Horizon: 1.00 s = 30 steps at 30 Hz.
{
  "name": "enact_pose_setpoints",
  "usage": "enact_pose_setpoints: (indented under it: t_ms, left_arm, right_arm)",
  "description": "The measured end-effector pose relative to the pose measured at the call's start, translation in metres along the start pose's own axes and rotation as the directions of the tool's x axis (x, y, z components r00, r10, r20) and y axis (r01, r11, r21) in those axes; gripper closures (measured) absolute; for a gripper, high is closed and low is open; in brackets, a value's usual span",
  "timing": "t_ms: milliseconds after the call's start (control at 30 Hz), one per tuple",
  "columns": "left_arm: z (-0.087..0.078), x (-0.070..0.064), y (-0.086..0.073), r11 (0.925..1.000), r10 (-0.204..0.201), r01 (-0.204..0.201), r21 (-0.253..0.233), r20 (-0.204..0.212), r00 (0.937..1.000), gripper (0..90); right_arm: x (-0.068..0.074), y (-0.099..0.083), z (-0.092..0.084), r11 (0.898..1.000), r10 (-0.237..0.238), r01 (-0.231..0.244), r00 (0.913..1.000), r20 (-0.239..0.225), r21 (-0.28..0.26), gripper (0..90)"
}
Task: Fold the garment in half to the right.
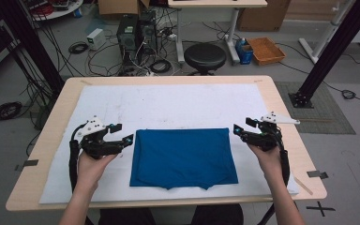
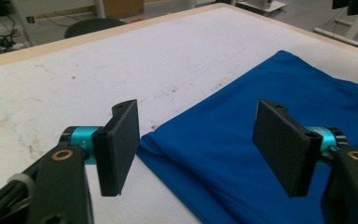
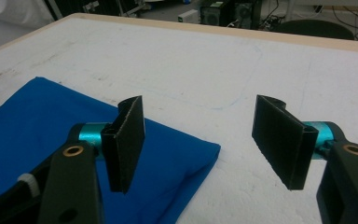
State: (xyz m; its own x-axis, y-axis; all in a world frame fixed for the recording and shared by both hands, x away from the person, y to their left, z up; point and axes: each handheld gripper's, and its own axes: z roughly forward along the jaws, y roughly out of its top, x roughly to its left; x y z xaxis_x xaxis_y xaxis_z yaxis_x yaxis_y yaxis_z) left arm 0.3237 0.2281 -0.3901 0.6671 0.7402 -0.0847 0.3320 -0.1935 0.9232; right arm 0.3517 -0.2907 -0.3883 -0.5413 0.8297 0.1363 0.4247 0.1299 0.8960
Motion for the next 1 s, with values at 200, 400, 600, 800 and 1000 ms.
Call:
enact_pose_setpoints:
  t_ms: [200, 400, 600, 800, 1000]
  left_arm:
    - [-0.004, -0.007, 0.0, 0.998, -0.035, 0.032, 0.055, 0.054, 0.9979, 27.0]
    - [-0.018, -0.022, -0.013, 0.9951, -0.088, 0.087, 0.047, 0.031, 0.9956, 29.8]
    - [-0.029, -0.039, -0.035, 0.9919, -0.114, 0.115, 0.054, -0.027, 0.9931, 30.5]
    - [-0.028, -0.056, -0.058, 0.9588, -0.241, 0.248, 0.138, -0.067, 0.9681, 38.0]
    - [-0.02, -0.068, -0.071, 0.9225, -0.318, 0.335, 0.192, -0.115, 0.9412, 41.5]
  right_arm:
    - [0.002, 0.001, 0.003, 1.0, -0.011, 0.012, 0.9999, -0.007, 0.006, 32.7]
    - [0.004, 0.001, 0.005, 1.0, -0.02, 0.02, 0.9998, -0.007, 0.008, 32.8]
    - [0.007, 0.0, 0.008, 0.999, -0.03, 0.03, 0.9995, -0.014, 0.013, 32.8]
    - [0.009, 0.0, 0.009, 0.999, -0.035, 0.035, 0.9992, -0.018, 0.015, 32.9]
    - [0.011, 0.0, 0.011, 0.999, -0.041, 0.041, 0.9988, -0.025, 0.021, 32.9]
